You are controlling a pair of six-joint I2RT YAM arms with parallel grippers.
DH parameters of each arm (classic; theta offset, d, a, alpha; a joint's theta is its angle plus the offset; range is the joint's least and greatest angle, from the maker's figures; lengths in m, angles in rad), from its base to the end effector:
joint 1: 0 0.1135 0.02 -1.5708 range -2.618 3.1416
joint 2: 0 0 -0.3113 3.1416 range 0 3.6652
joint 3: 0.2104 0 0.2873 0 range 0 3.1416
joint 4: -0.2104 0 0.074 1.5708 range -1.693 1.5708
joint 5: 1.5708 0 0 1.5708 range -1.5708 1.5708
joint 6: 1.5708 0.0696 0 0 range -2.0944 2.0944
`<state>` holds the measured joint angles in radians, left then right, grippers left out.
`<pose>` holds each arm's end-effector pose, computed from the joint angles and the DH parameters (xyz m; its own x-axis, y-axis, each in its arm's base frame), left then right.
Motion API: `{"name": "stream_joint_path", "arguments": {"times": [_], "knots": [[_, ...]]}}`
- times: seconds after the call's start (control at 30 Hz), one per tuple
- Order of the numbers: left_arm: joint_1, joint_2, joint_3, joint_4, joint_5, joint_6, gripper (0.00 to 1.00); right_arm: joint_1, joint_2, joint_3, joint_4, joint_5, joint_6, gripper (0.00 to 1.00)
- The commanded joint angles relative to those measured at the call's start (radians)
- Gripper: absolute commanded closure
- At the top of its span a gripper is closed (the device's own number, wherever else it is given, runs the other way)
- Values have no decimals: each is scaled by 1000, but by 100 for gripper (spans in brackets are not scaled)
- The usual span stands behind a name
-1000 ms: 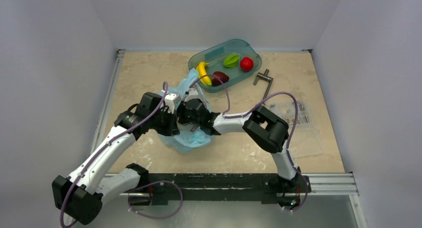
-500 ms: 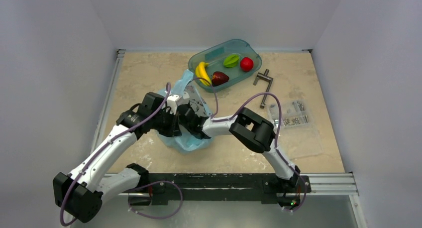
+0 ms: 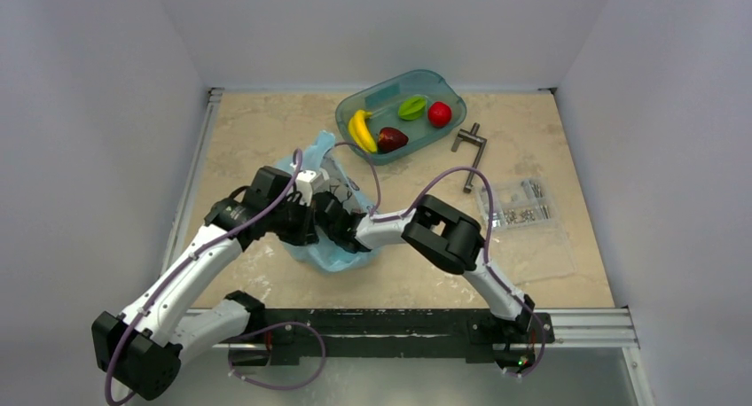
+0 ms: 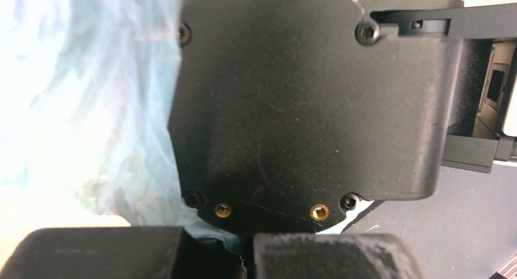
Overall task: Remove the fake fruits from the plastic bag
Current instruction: Take out the fake fruit from the plastic bag.
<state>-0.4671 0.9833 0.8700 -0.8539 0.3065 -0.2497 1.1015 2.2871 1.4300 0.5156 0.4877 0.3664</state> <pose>0.1808 -0.1147 0.2849 -0.8562 0.1679 -0.4886 0.3825 0.8417 -0.3810 0.2920 0.5037 0.1298 -0.3521 0.0054 -0.9359 -0.4949 0.8477 0.1911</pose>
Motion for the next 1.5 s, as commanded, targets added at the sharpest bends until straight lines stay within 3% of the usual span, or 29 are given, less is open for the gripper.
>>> {"name": "stream_joint_path", "arguments": {"times": [0.0,0.33,0.73,1.2,1.37,1.47], "knots": [[-6,-3,13,35,-56,0,100,23,-39,-32,-57,-53,-68,59],[-4,-11,14,11,-155,-19,100,-8,-234,-104,-62,-149,-15,100],[-5,-40,22,-27,-326,-56,100,-11,-466,-217,-98,-260,23,100],[-5,-61,24,-57,-472,-106,100,-13,-546,-329,-138,-690,29,100],[-4,-89,19,-71,-556,-137,100,-14,-592,-360,-171,-731,28,100],[-3,-96,20,-82,-595,-154,100,-13,-648,-372,-216,-675,19,100]]}}
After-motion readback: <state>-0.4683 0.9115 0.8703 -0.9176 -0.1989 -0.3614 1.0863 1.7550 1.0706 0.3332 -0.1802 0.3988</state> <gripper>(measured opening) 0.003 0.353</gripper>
